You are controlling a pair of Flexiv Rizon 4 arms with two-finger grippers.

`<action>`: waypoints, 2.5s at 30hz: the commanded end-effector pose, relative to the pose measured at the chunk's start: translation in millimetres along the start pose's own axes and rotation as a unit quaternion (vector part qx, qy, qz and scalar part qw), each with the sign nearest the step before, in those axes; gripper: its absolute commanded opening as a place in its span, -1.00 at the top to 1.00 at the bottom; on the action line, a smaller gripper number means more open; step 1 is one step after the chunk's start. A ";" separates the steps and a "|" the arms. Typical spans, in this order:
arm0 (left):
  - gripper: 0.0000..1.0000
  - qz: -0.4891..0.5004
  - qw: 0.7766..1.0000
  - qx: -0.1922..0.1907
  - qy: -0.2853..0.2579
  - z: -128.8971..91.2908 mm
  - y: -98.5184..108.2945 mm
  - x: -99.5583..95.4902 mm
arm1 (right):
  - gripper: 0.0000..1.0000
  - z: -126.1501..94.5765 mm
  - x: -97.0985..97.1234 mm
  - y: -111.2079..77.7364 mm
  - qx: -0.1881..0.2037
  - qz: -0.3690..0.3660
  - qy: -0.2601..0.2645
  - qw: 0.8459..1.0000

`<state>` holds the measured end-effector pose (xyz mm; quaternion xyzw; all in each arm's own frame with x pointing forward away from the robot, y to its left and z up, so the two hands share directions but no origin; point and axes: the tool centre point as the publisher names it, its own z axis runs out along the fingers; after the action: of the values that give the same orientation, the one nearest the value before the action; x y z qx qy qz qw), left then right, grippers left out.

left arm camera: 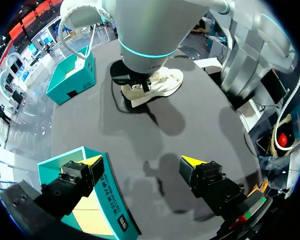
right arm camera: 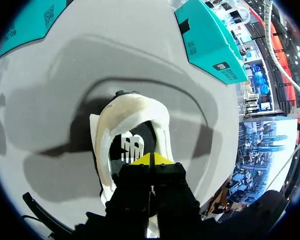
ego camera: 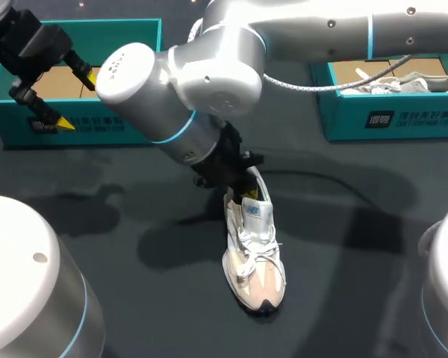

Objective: Take the shoe out of the shoebox, open the shoe tongue, remove and reinsert the insole, then place the shoe into the shoebox

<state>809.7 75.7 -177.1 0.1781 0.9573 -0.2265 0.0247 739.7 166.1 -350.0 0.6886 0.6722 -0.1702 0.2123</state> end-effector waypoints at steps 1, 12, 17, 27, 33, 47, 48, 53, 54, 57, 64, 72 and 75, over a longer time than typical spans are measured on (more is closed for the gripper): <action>-1.00 0.000 1.000 -0.001 0.001 -0.3 0.2 -0.5 | 1.00 11.0 8.2 0.1 0.004 0.011 -0.016 1.000; -1.00 0.000 1.000 -0.001 0.001 -0.3 0.2 -0.5 | 1.00 50.4 19.2 7.7 0.041 -0.006 0.027 0.999; -1.00 0.000 1.000 -0.001 0.001 -0.3 0.2 -0.5 | 1.00 30.4 18.7 4.1 0.025 -0.009 0.023 0.999; -1.00 0.000 1.000 -0.001 0.001 -0.3 0.2 -0.5 | 1.00 4.5 0.2 -0.2 0.004 0.012 -0.036 0.999; -1.00 0.000 1.000 -0.001 0.001 -0.3 0.2 -0.5 | 1.00 22.2 -4.3 1.1 0.019 0.014 -0.037 0.999; -1.00 0.000 1.000 -0.001 0.001 -0.3 0.2 -0.5 | 1.00 50.1 6.7 -4.2 0.052 -0.003 0.014 0.999; -1.00 0.000 1.000 -0.001 0.001 -0.3 0.2 -0.5 | 1.00 49.2 9.0 -3.7 0.052 -0.010 0.021 0.998; -1.00 0.000 1.000 -0.001 0.001 -0.3 0.2 -0.5 | 1.00 24.9 -0.5 -1.9 0.013 -0.009 0.024 1.000; -1.00 0.000 1.000 -0.001 0.001 -0.3 0.2 -0.5 | 1.00 18.0 -4.7 -2.0 0.003 -0.007 0.019 1.000; -1.00 0.000 1.000 -0.001 0.001 -0.3 0.2 -0.5 | 1.00 1.1 -13.9 -2.5 -0.024 -0.002 0.002 1.000; -1.00 0.000 1.000 -0.001 0.001 -0.3 0.2 -0.5 | 1.00 -1.9 -17.9 -1.6 -0.024 -0.004 -0.035 0.999; -1.00 0.000 1.000 -0.001 0.001 -0.3 0.2 -0.5 | 1.00 22.0 -11.9 -5.2 0.001 -0.013 -0.019 1.000; -1.00 0.000 1.000 -0.001 0.001 -0.3 0.2 -0.5 | 1.00 26.4 -9.1 -6.0 0.004 -0.015 -0.016 1.000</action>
<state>809.7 75.7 -177.1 0.1782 0.9573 -0.2265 0.0247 733.8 147.2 -362.6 0.6762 0.6773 -0.1878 0.2208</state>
